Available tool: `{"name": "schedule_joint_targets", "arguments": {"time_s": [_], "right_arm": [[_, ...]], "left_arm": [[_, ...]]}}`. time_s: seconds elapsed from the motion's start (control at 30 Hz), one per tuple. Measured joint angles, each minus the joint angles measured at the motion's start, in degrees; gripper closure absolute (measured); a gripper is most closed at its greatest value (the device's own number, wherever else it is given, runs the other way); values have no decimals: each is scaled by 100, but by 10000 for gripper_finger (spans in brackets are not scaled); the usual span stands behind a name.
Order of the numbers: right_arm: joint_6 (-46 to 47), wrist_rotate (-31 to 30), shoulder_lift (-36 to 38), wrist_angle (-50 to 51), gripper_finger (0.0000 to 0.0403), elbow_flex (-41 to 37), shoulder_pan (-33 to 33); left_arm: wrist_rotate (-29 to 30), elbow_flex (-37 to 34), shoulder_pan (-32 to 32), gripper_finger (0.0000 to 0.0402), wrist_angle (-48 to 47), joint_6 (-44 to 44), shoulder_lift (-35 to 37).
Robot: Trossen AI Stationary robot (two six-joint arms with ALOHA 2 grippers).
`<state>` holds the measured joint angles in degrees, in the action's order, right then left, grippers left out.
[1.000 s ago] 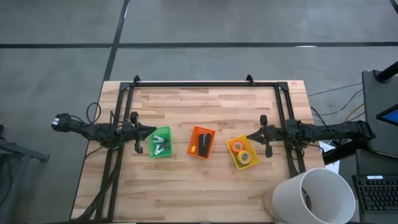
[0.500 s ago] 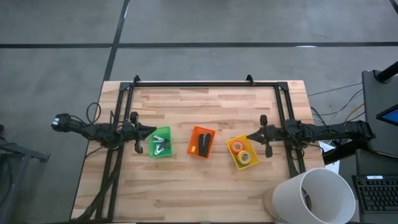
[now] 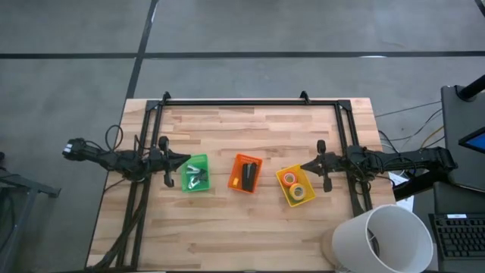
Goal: Pick and place Stapler, Stapler remover, tape
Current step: Return to Home Position
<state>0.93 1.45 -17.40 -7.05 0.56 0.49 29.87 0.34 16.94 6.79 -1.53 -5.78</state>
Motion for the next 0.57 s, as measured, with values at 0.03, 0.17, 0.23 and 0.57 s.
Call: {"name": "schedule_joint_targets", "arguments": {"time_s": [0.03, 0.17, 0.23, 0.57], "right_arm": [[2, 1, 0, -1, 394, 0, -2], [0, 1, -1, -1, 394, 0, -1], [9, 0, -1, -1, 394, 0, 0], [7, 1, 0, -1, 394, 0, 0]], "left_arm": [[1, 0, 1, 385, -1, 0, 0], [0, 0, -1, 389, -1, -1, 0], [0, 0, 1, 390, 1, 1, 0], [1, 0, 0, 385, -1, 0, 0]]}}
